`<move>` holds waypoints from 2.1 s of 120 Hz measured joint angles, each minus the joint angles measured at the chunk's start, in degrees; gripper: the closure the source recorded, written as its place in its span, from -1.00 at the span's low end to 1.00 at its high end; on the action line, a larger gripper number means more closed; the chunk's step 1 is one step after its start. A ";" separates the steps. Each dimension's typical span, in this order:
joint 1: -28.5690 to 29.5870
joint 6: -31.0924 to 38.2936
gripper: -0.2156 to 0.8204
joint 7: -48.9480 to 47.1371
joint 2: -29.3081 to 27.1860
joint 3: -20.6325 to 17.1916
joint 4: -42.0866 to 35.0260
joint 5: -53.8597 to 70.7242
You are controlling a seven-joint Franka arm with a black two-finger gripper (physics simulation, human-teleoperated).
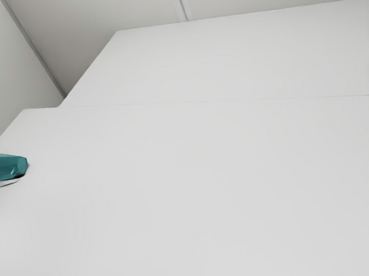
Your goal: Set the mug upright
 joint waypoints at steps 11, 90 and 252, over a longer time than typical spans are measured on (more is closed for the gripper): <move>2.29 0.22 -0.58 1.56 3.53 -3.09 3.98 -0.09; 11.20 3.47 -0.58 7.34 22.05 -18.56 14.76 -3.93; 13.73 0.17 0.87 8.82 24.87 -23.39 10.97 -20.35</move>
